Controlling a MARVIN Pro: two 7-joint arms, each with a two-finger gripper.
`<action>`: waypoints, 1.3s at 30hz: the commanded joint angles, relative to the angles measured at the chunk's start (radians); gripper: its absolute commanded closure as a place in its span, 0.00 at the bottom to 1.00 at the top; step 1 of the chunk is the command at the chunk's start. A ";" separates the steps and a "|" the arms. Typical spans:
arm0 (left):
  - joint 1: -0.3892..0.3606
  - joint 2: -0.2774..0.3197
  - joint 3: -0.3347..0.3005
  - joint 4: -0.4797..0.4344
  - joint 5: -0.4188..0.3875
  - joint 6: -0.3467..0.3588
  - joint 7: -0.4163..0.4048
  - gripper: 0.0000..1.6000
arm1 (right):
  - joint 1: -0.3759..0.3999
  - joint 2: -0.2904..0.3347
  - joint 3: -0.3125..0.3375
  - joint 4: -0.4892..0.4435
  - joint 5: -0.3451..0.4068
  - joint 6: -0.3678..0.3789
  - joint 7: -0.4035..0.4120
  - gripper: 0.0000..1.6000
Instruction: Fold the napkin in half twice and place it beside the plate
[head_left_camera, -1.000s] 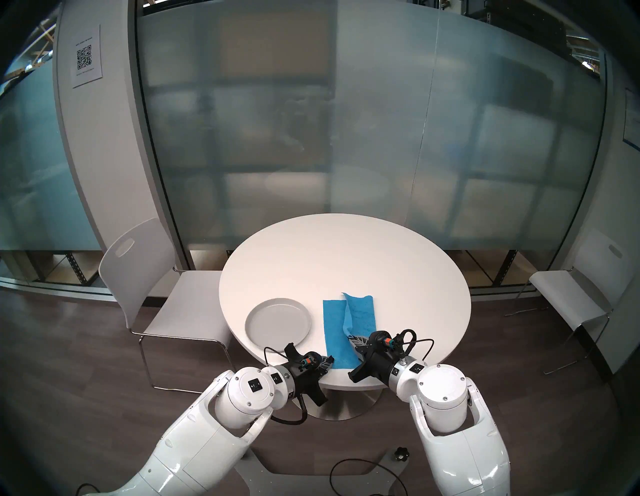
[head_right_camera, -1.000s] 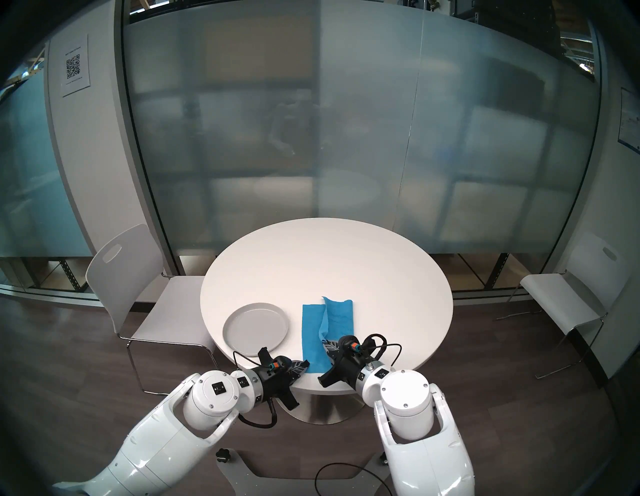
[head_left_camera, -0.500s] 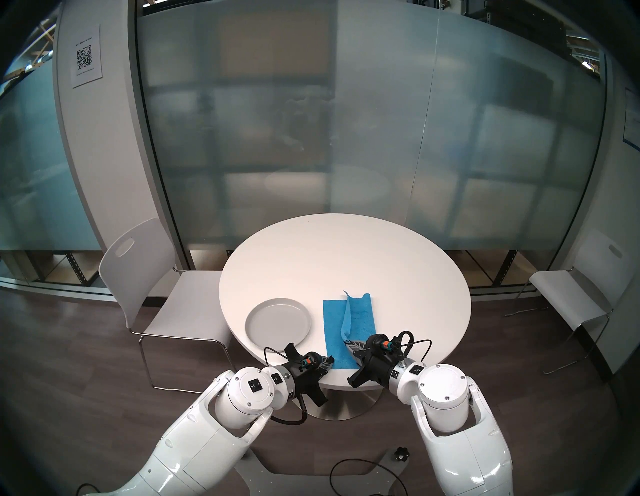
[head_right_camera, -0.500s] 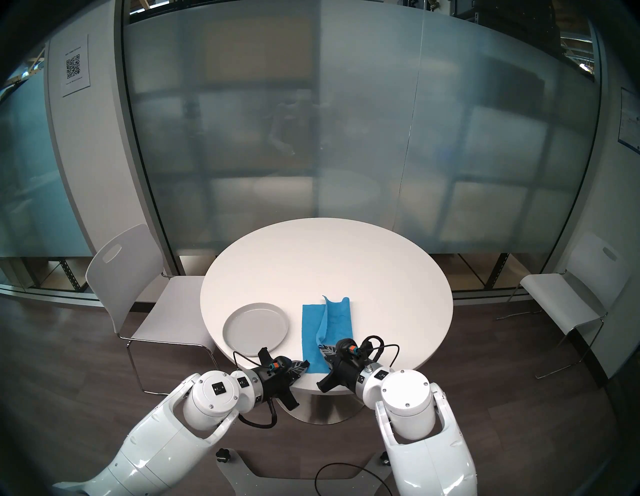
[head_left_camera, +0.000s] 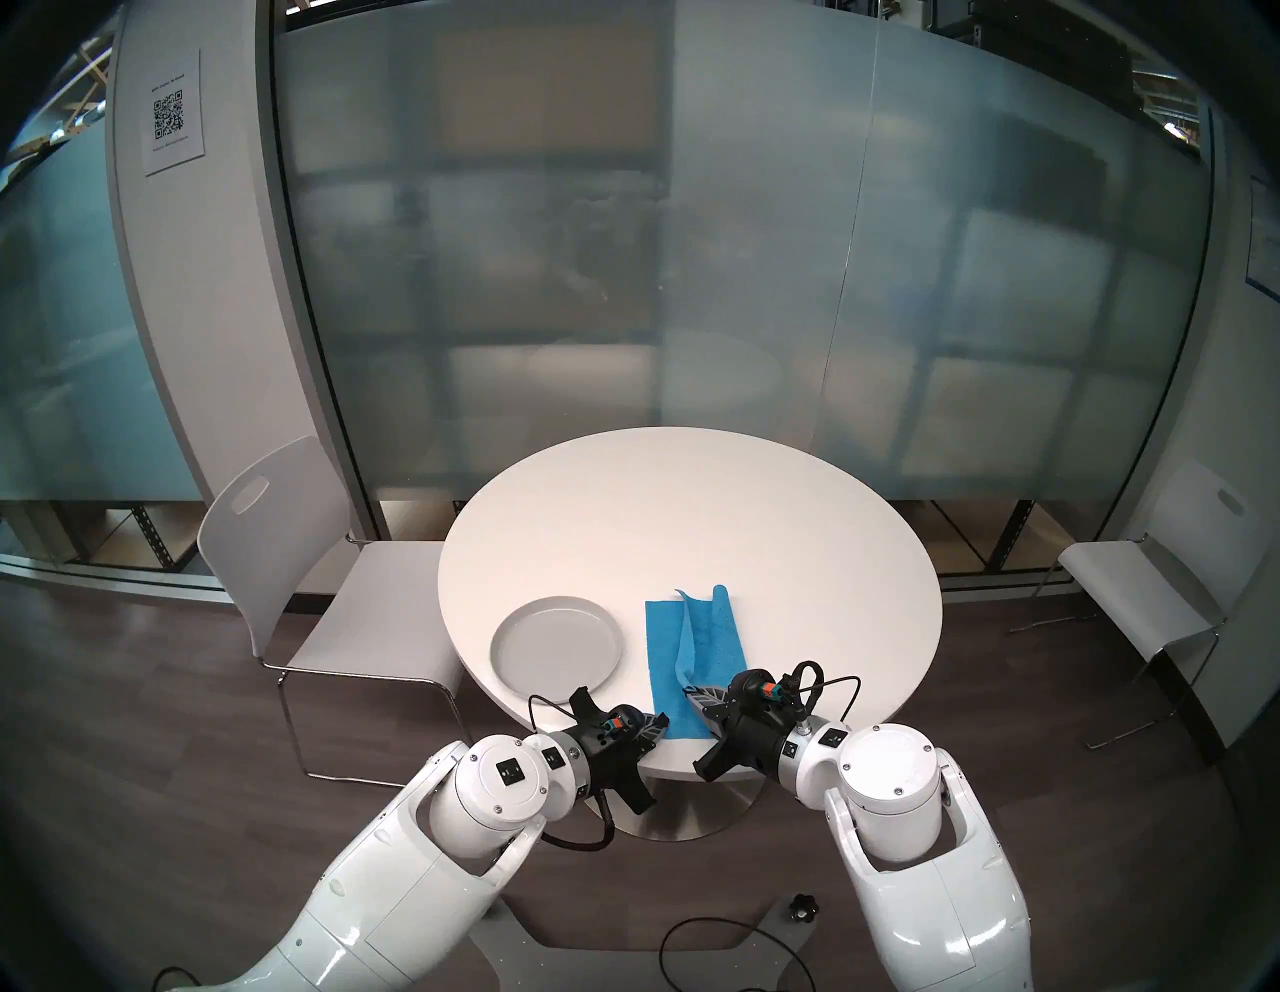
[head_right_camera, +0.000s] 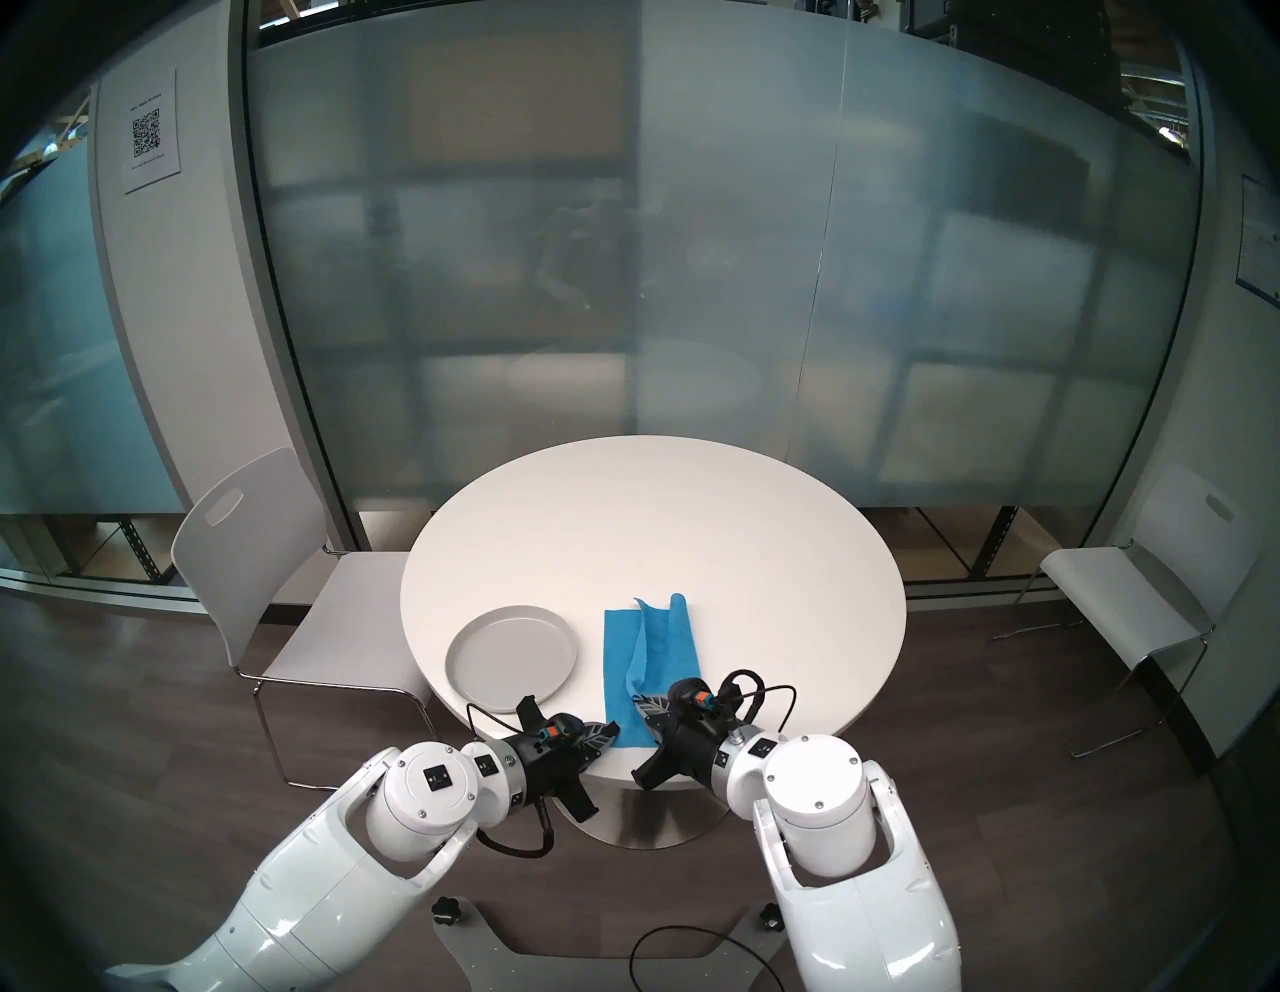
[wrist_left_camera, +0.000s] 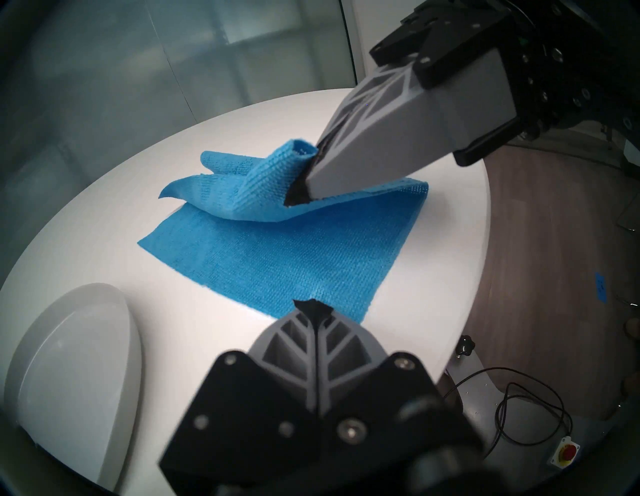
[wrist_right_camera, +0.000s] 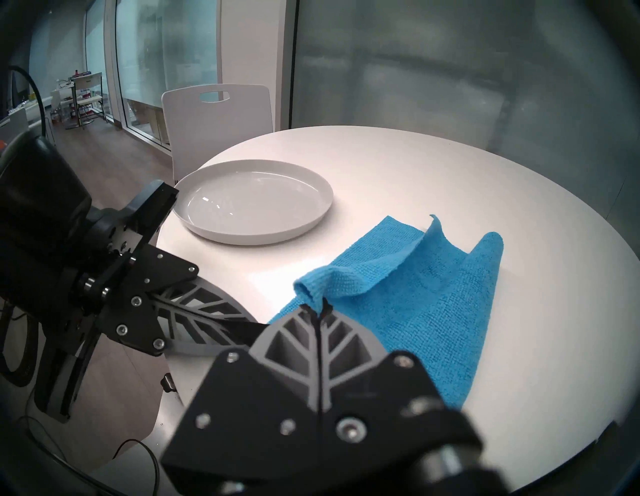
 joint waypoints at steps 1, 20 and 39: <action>0.007 -0.004 0.003 -0.004 -0.001 0.000 0.002 1.00 | -0.012 0.006 0.000 -0.041 0.001 0.000 0.006 1.00; 0.014 -0.008 0.002 -0.007 -0.002 -0.004 0.005 1.00 | -0.025 0.003 0.016 -0.018 -0.002 -0.011 -0.024 0.86; 0.032 0.006 -0.029 -0.039 -0.017 -0.001 0.003 1.00 | 0.025 -0.008 -0.014 0.059 -0.015 -0.016 -0.045 0.86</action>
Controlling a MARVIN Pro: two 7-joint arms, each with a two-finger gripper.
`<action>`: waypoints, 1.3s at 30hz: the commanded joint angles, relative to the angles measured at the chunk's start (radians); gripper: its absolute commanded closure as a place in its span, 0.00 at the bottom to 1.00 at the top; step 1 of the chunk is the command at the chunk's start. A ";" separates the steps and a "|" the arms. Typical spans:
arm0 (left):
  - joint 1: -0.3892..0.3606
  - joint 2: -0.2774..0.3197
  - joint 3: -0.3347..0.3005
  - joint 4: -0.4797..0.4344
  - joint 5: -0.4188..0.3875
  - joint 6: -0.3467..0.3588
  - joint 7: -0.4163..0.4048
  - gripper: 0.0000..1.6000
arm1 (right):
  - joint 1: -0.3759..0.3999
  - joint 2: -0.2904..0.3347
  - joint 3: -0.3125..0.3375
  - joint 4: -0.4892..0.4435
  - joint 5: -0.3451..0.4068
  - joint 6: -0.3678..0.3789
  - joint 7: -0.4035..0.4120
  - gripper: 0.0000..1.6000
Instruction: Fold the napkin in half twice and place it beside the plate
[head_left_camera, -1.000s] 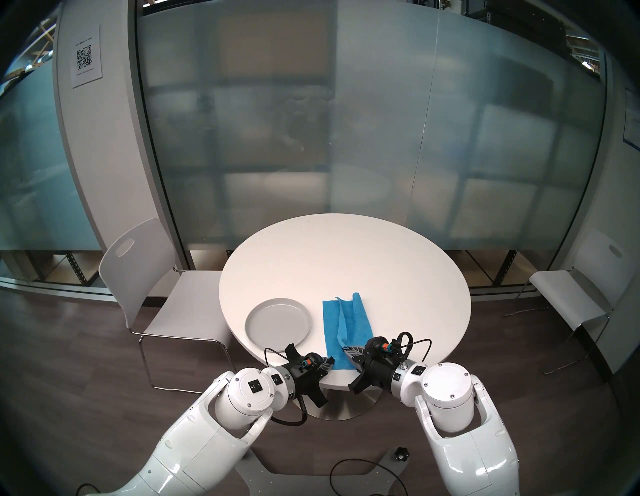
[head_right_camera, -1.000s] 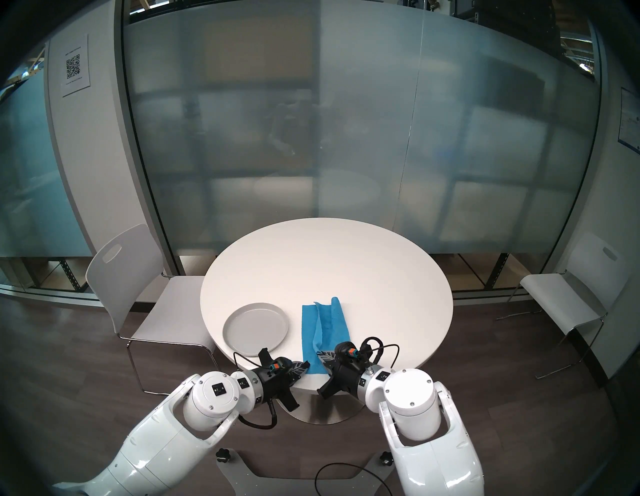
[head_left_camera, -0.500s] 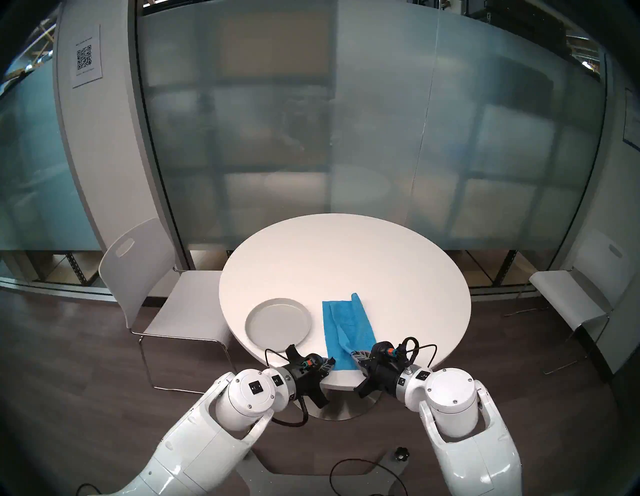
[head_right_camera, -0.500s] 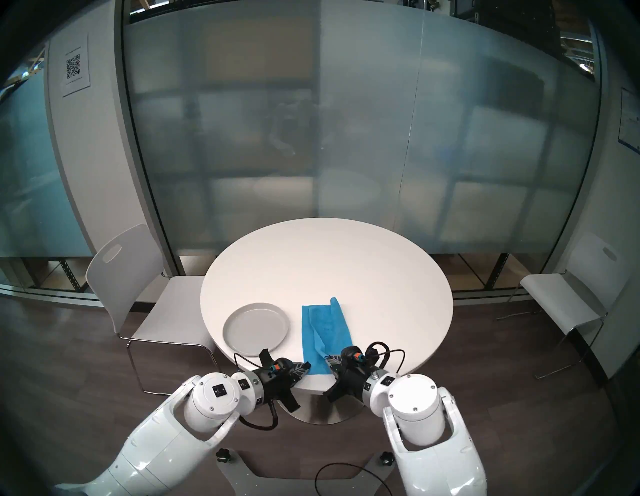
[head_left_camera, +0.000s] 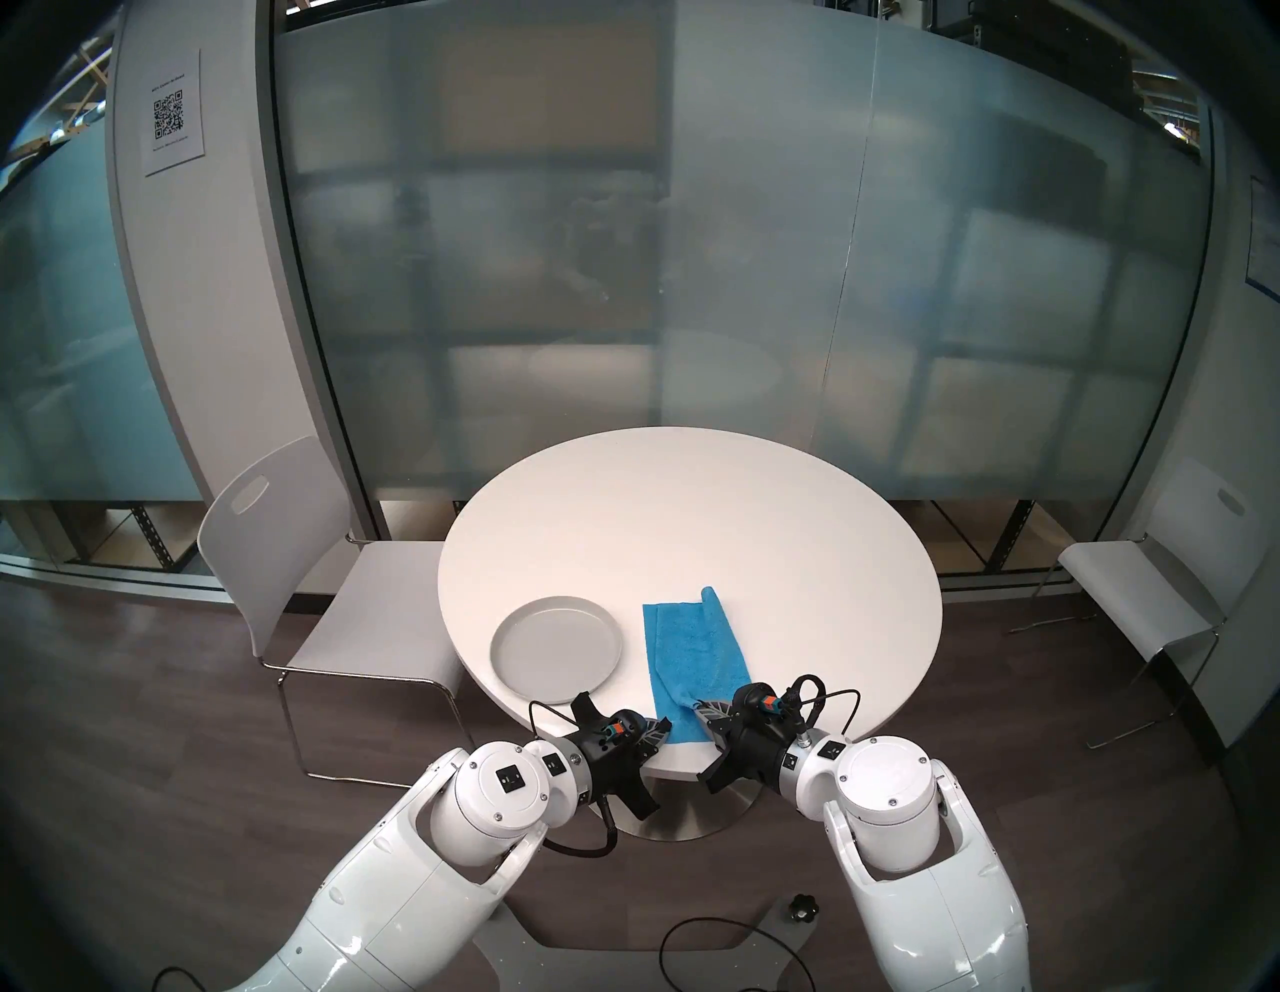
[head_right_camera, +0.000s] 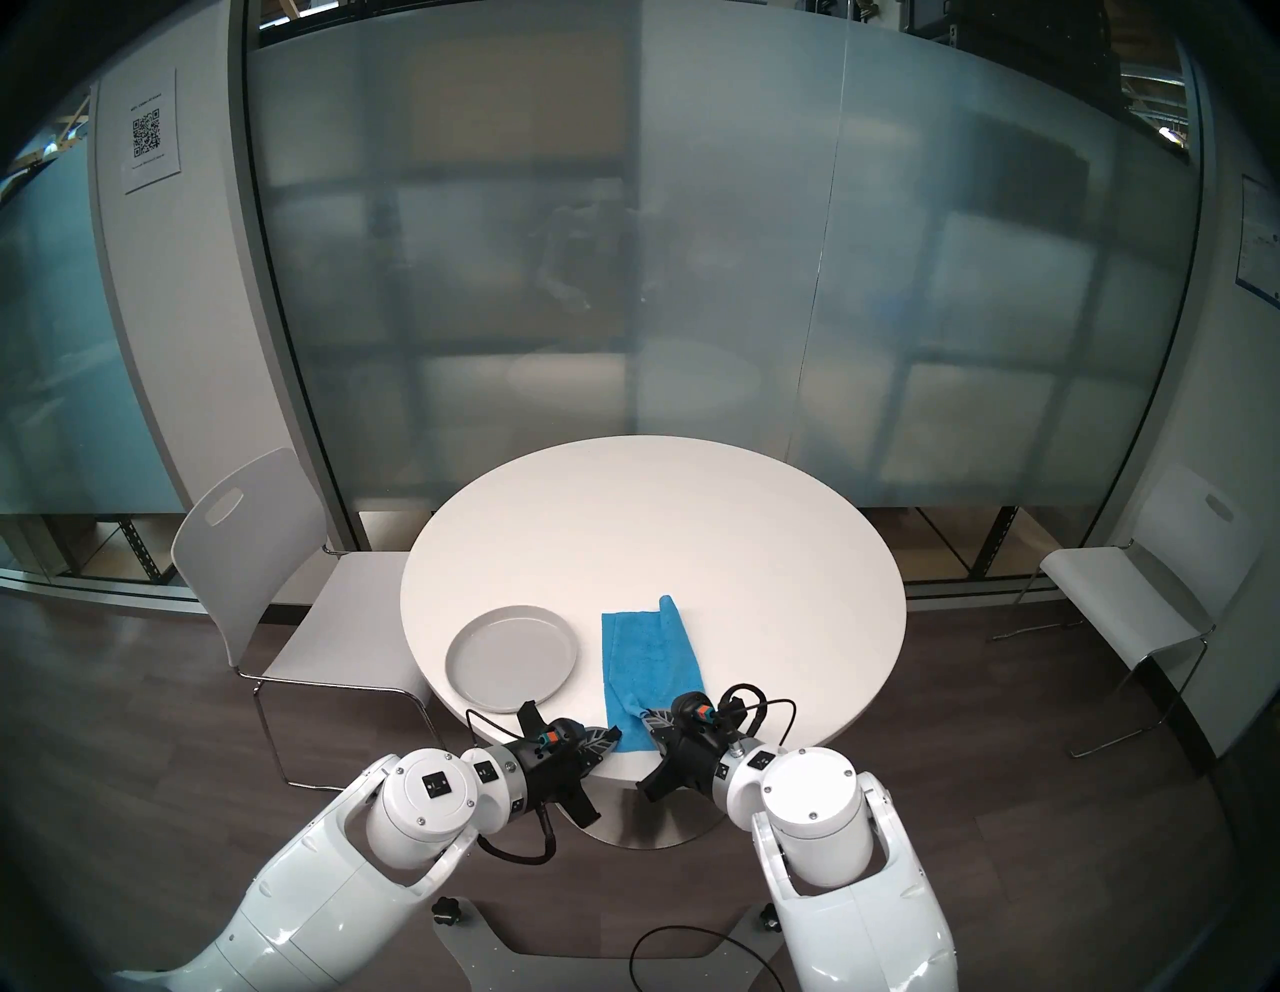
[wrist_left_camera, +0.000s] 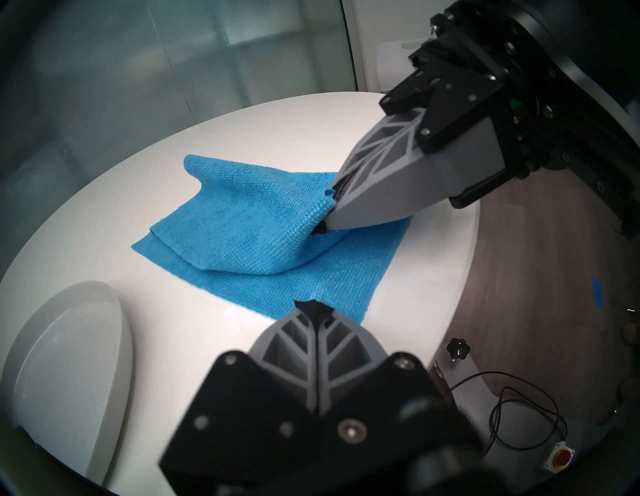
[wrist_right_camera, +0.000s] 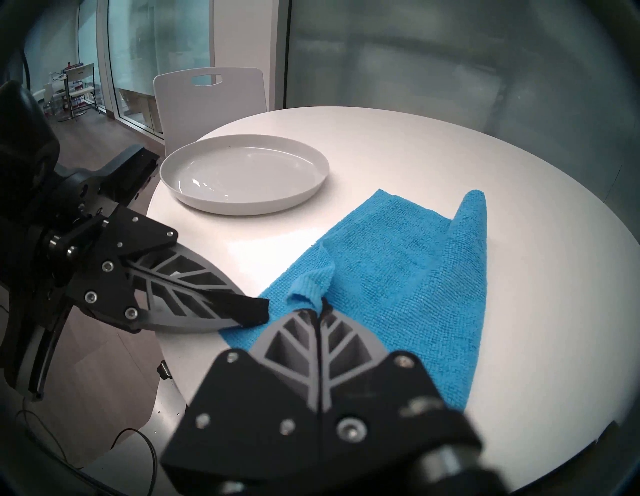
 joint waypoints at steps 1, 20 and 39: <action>0.006 0.011 -0.019 -0.026 -0.008 0.003 -0.001 1.00 | 0.029 -0.007 -0.009 0.004 -0.004 0.000 -0.003 0.86; 0.020 0.009 -0.011 -0.035 -0.013 -0.003 0.002 1.00 | 0.037 -0.001 -0.028 0.032 -0.008 0.042 0.005 0.85; 0.021 0.011 -0.028 -0.059 -0.030 -0.002 0.013 1.00 | 0.048 0.007 -0.045 0.054 -0.055 0.073 0.017 0.86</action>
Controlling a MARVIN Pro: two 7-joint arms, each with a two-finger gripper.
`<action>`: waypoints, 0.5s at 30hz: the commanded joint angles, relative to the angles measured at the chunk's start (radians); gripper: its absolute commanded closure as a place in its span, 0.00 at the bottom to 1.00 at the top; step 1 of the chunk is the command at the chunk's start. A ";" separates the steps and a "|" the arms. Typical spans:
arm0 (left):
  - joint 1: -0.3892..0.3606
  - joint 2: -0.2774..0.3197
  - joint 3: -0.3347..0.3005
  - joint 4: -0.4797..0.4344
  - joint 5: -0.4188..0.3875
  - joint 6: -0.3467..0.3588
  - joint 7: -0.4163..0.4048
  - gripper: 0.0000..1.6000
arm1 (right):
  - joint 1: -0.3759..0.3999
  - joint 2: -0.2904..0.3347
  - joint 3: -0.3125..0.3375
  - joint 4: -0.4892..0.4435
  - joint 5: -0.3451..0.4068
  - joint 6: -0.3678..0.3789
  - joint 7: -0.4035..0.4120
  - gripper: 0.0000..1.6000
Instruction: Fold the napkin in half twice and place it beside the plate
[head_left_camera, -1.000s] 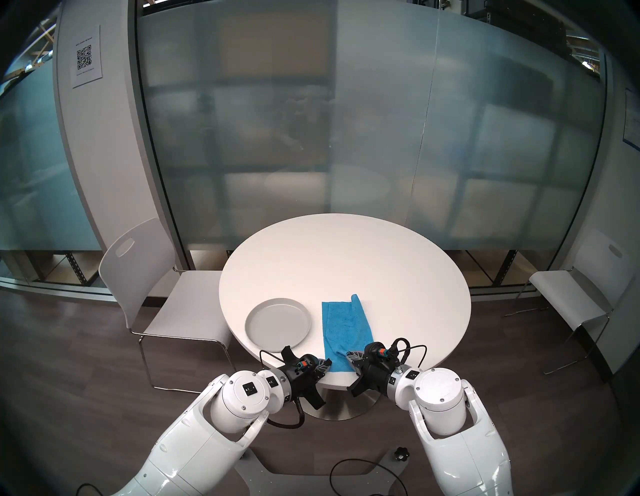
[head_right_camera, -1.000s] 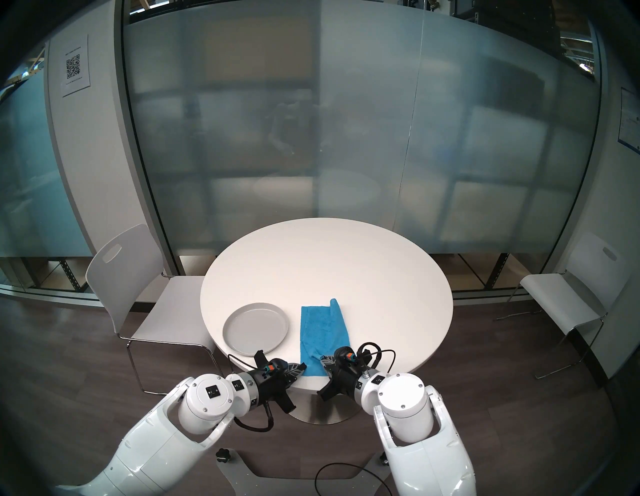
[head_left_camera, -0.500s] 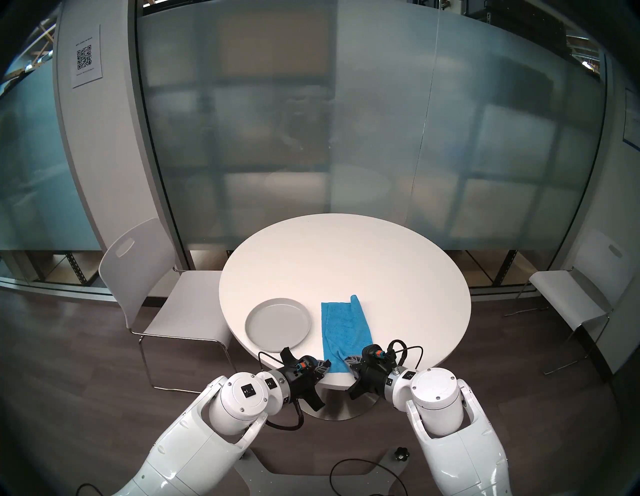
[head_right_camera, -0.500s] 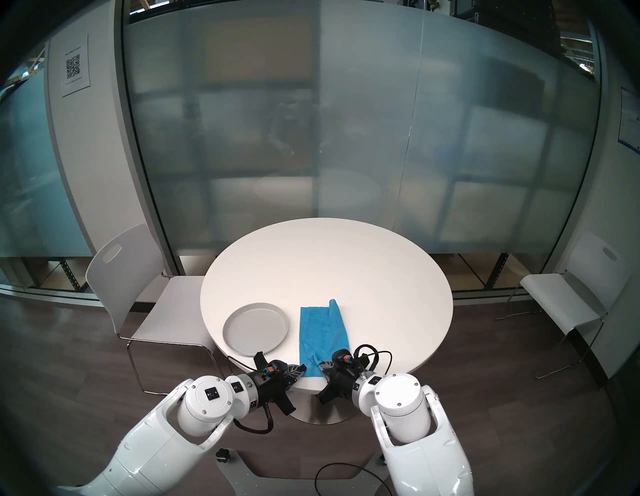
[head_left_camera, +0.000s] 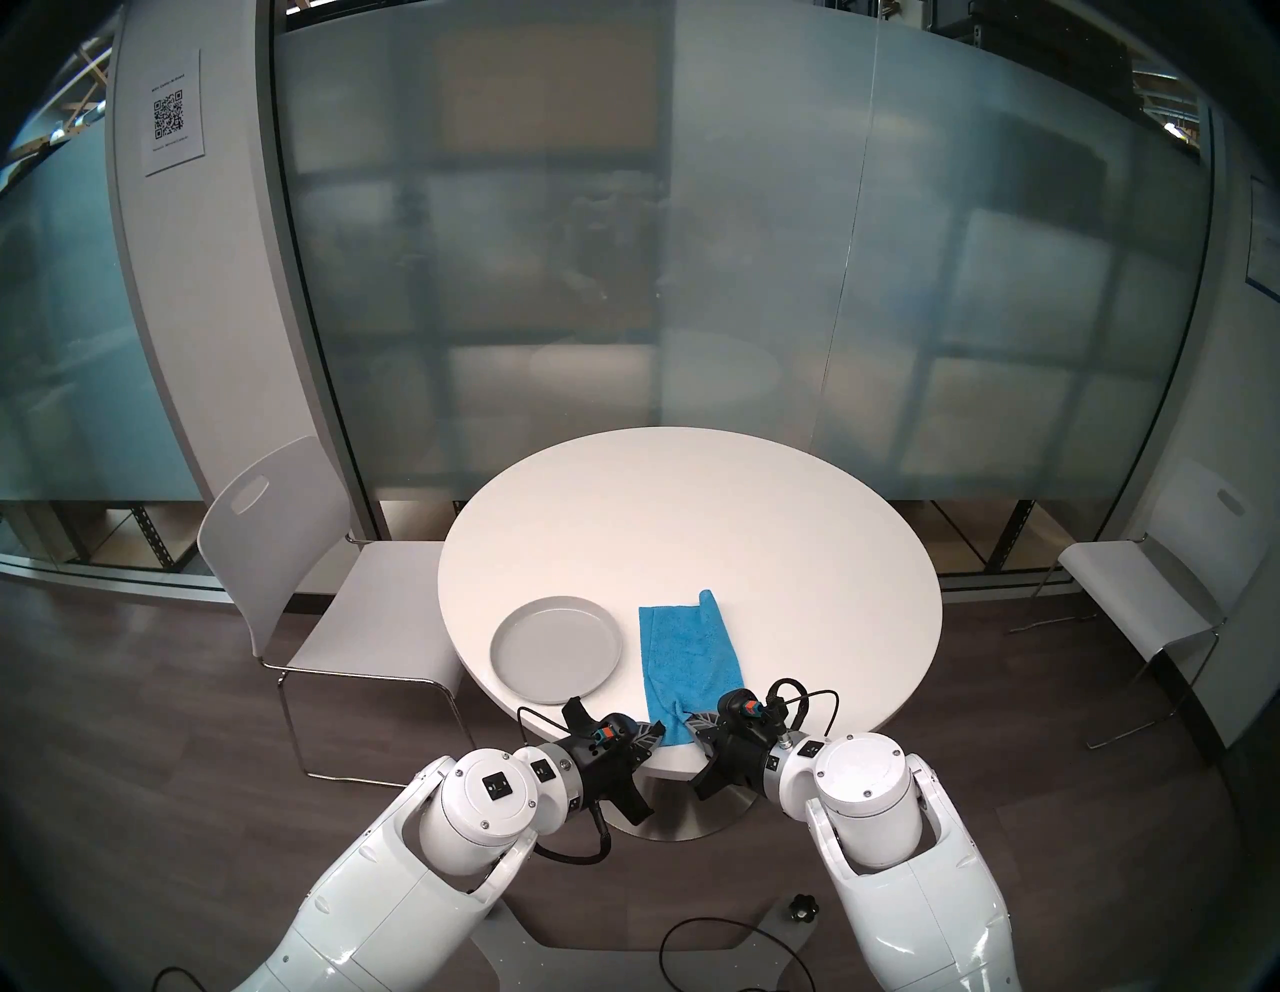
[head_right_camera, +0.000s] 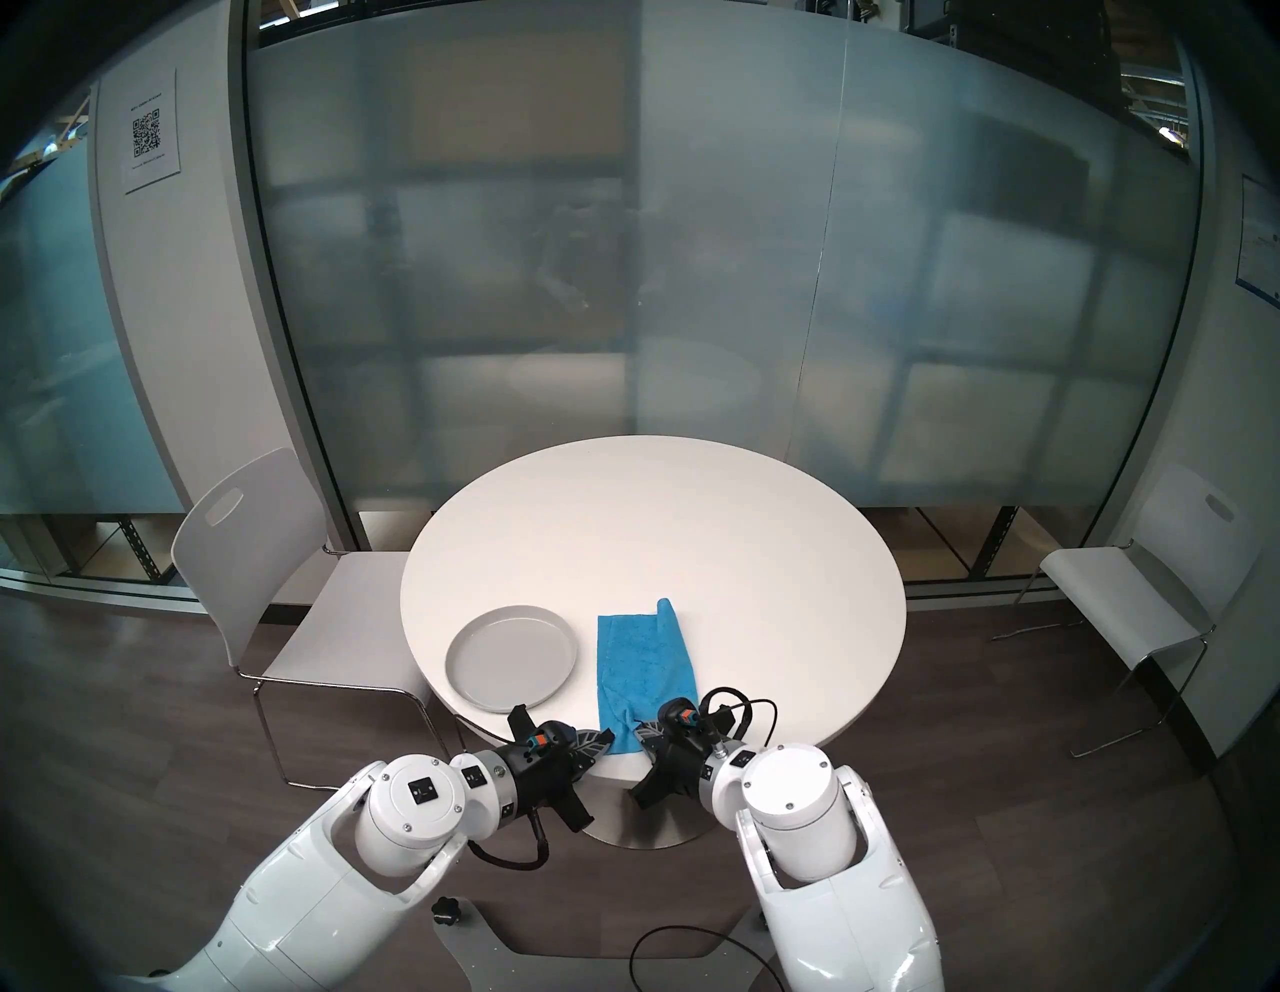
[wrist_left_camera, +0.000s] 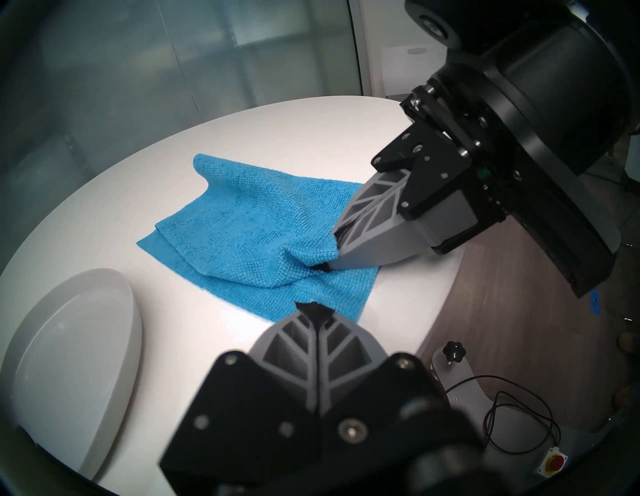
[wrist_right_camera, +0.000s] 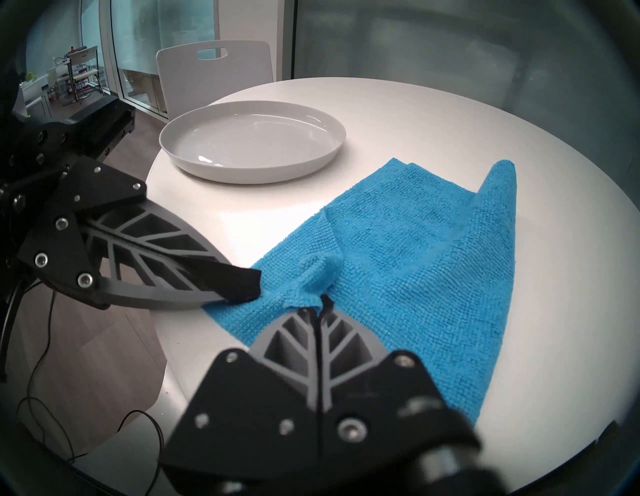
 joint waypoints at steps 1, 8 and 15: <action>-0.011 -0.003 -0.009 -0.026 -0.004 -0.001 0.003 1.00 | 0.011 0.011 -0.008 0.009 -0.012 0.018 0.013 0.86; -0.014 -0.003 -0.017 -0.024 -0.009 0.002 0.004 1.00 | 0.018 0.019 -0.012 0.013 -0.026 0.025 0.030 0.87; -0.027 -0.011 -0.034 -0.021 -0.022 0.005 0.009 1.00 | 0.019 0.026 -0.014 0.023 -0.032 0.023 0.044 0.88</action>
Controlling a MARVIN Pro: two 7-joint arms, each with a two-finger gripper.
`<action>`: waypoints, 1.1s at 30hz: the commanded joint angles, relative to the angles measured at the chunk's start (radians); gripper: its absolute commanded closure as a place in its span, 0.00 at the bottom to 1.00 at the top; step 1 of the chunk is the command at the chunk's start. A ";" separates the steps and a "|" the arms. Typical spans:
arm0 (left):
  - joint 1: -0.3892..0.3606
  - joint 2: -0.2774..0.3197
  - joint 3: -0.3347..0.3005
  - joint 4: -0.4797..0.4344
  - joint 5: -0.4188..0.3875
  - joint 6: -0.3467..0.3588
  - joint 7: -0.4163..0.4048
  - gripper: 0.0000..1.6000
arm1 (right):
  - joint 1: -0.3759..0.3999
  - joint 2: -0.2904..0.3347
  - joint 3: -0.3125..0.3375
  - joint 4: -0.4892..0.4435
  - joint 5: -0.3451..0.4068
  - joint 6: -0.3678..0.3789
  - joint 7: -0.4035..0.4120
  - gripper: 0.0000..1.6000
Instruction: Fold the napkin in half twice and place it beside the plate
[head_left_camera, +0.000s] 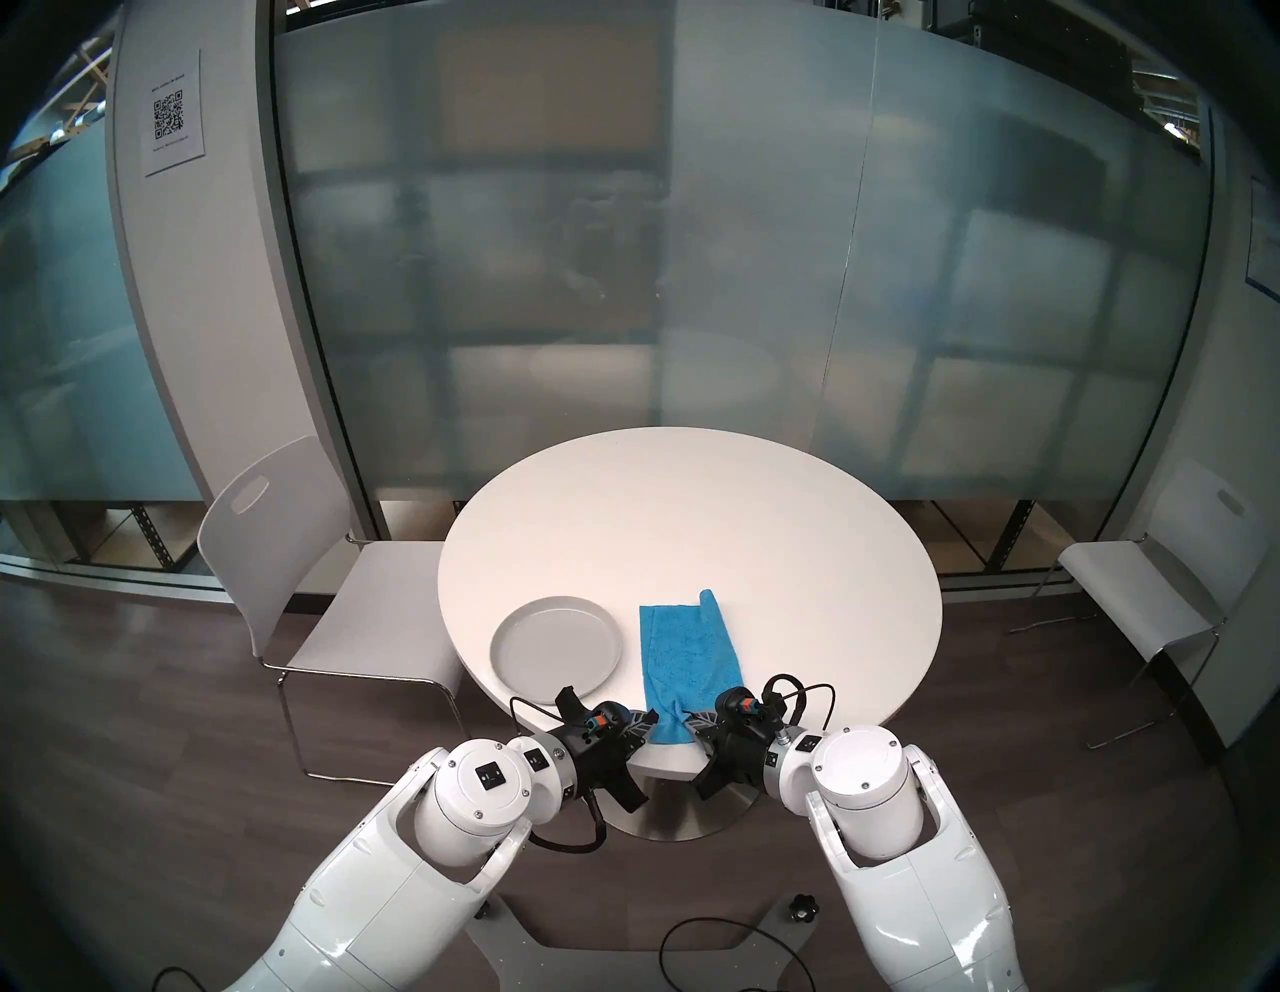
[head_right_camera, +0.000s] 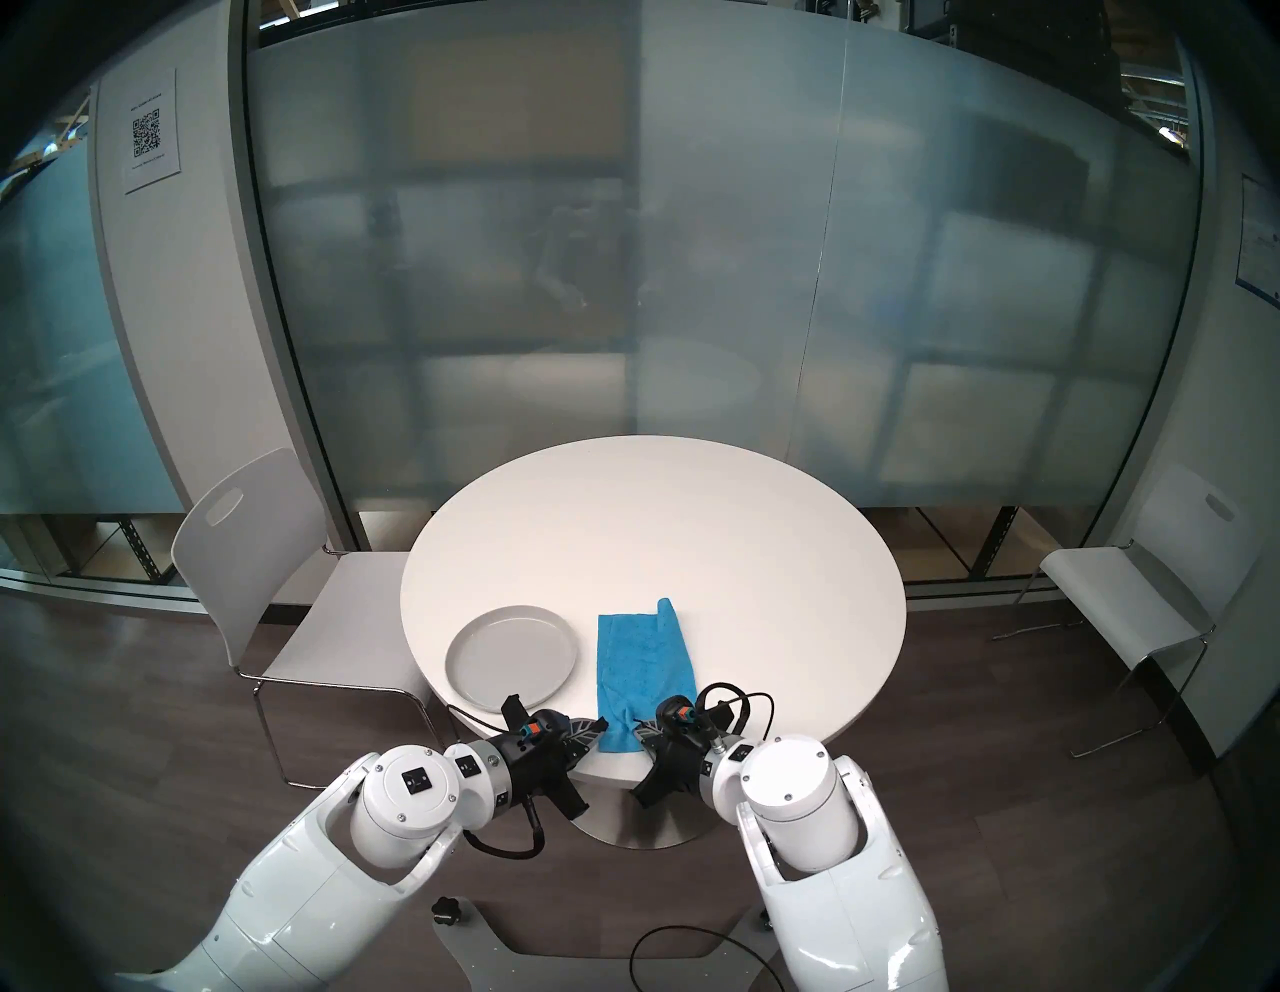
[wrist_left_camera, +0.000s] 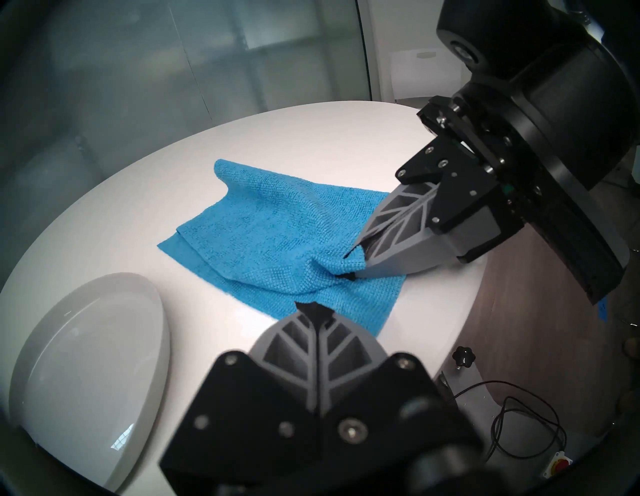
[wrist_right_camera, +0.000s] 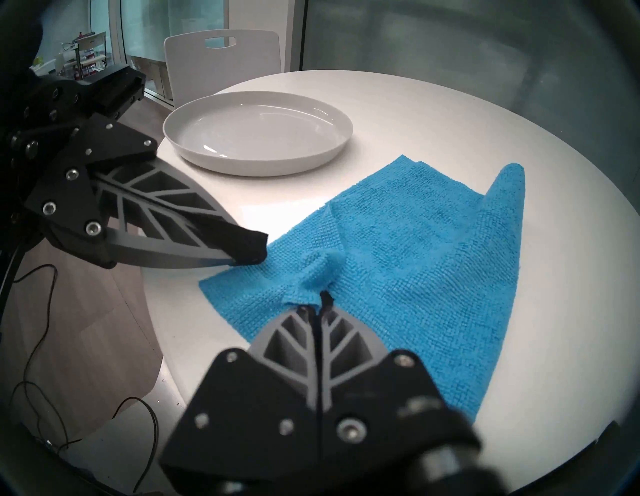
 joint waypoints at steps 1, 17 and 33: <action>-0.023 -0.011 -0.016 -0.021 -0.011 0.007 0.003 1.00 | -0.005 0.010 -0.005 0.018 -0.006 0.007 0.010 0.88; -0.147 -0.064 0.027 0.041 0.002 0.017 -0.004 1.00 | -0.043 0.026 0.006 -0.033 -0.002 0.007 0.033 0.87; -0.270 -0.140 0.047 0.172 0.033 0.012 0.041 1.00 | -0.064 0.033 0.023 -0.055 0.007 0.002 0.044 0.87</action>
